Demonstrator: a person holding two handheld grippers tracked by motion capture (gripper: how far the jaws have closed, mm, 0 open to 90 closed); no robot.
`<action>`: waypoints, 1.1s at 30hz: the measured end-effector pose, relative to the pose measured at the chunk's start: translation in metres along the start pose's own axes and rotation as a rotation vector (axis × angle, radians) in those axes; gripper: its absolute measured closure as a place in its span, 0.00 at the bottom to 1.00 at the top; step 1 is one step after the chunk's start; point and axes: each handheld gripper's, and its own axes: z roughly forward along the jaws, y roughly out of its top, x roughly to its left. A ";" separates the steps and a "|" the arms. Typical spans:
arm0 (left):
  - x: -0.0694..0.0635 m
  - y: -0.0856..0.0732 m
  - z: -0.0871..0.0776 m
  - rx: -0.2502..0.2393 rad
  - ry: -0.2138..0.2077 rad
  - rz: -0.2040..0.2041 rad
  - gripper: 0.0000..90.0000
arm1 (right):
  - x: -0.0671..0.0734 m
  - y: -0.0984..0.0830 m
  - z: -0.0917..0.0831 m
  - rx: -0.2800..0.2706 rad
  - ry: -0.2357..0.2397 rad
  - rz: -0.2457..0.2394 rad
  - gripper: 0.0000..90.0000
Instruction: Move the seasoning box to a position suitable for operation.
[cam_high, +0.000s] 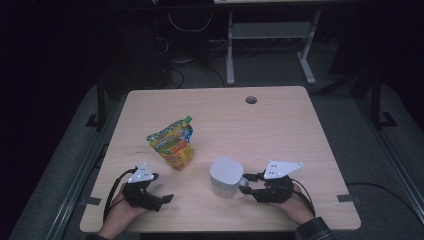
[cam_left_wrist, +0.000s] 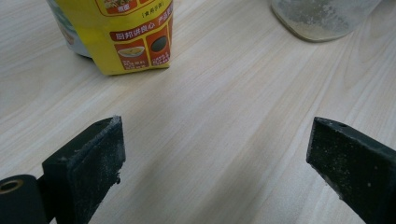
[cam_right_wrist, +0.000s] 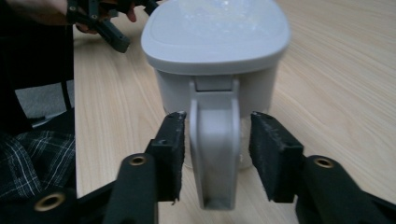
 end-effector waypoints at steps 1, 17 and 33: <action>0.000 0.000 0.000 0.001 0.000 0.001 0.05 | -0.001 -0.001 -0.002 -0.001 -0.002 0.005 0.58; -0.001 0.000 0.000 0.002 0.000 0.008 0.05 | 0.028 -0.014 -0.025 -0.013 -0.035 0.026 1.00; -0.001 0.000 0.003 0.000 -0.011 0.001 0.05 | 0.028 -0.011 0.002 0.034 -0.036 0.005 1.00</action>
